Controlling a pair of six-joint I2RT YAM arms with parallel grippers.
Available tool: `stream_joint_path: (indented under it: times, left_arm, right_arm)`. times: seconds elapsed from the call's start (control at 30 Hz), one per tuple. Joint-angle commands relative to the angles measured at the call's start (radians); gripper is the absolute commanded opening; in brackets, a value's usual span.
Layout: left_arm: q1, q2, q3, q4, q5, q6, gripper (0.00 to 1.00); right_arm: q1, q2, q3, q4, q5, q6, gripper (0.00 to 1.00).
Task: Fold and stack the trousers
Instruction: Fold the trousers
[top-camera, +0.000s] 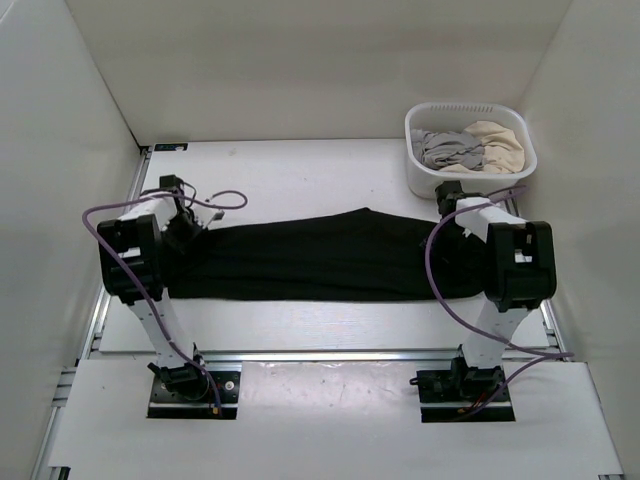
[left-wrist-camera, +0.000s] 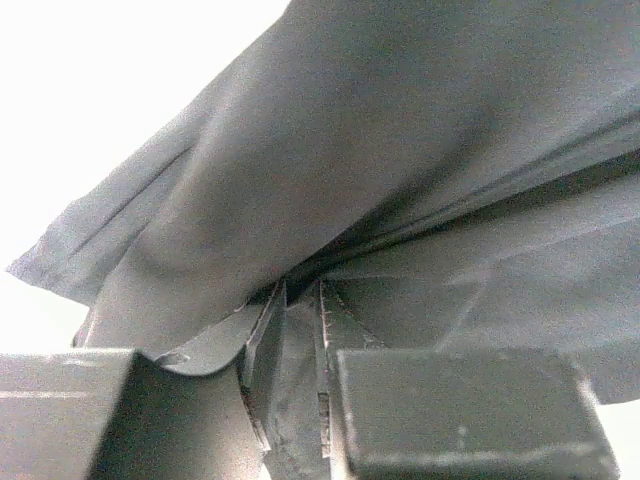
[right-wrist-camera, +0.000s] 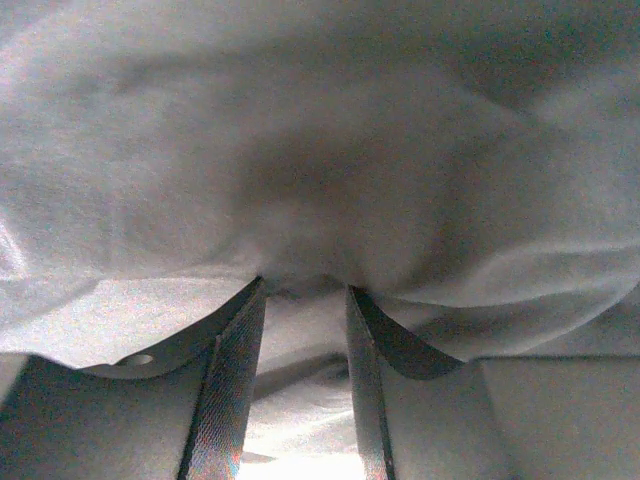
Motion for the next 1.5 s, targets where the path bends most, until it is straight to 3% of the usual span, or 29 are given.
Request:
stream_joint_path:
  times: [0.0,0.13,0.37,0.4,0.6,0.73,0.87,0.9,0.93,1.0,1.03,1.07,1.37,1.47]
  left_arm:
    - [-0.006,0.075,0.143,0.162,0.006,-0.036,0.31]
    - [-0.006,0.083,0.187,0.093,0.006,-0.013,0.38]
    - [0.051,-0.101,0.101,-0.048,0.124,0.122,0.63]
    - [0.051,-0.125,0.092,-0.059,0.135,0.122,0.63]
    - [0.061,-0.047,0.102,-0.179,0.129,0.157,0.63]
    - [0.072,-0.038,0.102,-0.153,0.129,0.157,0.83]
    - [0.072,0.003,0.127,-0.079,0.069,0.130,0.85]
    - [0.072,0.016,0.127,-0.047,0.060,0.119,0.81]
    - [0.072,0.025,0.127,-0.038,0.051,0.119,0.70]
    - [0.072,0.040,0.139,-0.038,0.037,0.096,0.42]
    - [0.072,0.040,0.139,-0.038,0.037,0.096,0.22]
    - [0.072,0.040,0.139,-0.038,0.037,0.096,0.14]
    - [0.147,-0.239,-0.084,-0.038,0.106,0.249,0.14]
    - [0.158,-0.293,-0.176,-0.038,0.081,0.303,0.21]
  right_arm:
    - [-0.011,0.133,0.092,0.119,0.095,0.017,0.43]
    - [-0.011,0.176,0.197,0.053,0.070,-0.041,0.43]
    - [0.001,0.027,0.105,0.063,-0.022,-0.083,0.47]
    - [0.001,0.015,0.094,0.063,-0.022,-0.093,0.47]
    - [0.001,-0.036,0.037,0.073,-0.009,-0.115,0.47]
    - [0.001,-0.045,0.003,0.082,-0.009,-0.124,0.48]
    - [0.001,-0.045,0.003,0.082,0.000,-0.133,0.48]
    - [0.001,-0.045,-0.006,0.082,-0.009,-0.133,0.48]
    - [0.001,-0.045,-0.006,0.091,-0.009,-0.133,0.48]
    - [0.001,-0.045,-0.006,0.091,-0.009,-0.133,0.48]
    - [0.001,-0.045,-0.015,0.091,-0.009,-0.133,0.48]
    - [0.001,-0.045,-0.015,0.091,-0.009,-0.133,0.48]
    - [-0.135,-0.025,-0.171,0.114,-0.081,-0.057,0.47]
    - [-0.157,-0.025,-0.195,0.123,-0.082,-0.056,0.47]
